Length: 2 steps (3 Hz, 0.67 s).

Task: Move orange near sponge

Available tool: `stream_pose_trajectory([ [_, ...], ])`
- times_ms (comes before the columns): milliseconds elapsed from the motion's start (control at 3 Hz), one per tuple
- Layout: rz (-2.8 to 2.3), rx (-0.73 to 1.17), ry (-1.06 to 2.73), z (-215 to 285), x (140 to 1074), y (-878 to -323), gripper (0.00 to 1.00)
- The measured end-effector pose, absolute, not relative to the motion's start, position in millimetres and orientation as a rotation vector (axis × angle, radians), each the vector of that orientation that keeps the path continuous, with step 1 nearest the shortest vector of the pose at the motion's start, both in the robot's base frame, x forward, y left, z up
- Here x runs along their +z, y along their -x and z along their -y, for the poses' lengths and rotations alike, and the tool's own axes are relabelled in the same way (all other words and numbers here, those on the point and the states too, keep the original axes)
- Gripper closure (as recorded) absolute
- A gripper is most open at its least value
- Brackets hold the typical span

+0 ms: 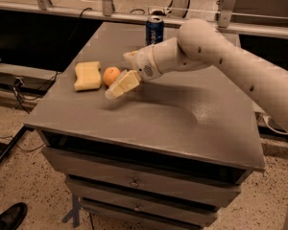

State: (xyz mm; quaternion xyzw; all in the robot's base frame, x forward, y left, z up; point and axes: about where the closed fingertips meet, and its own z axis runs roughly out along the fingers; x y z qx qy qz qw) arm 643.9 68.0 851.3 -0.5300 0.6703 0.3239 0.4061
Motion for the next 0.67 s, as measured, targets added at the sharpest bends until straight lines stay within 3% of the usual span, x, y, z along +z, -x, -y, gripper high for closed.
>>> stream_pose_trajectory([
  [667, -1.666, 0.688, 1.331, -10.8, 901.2, -643.9, 0.00],
])
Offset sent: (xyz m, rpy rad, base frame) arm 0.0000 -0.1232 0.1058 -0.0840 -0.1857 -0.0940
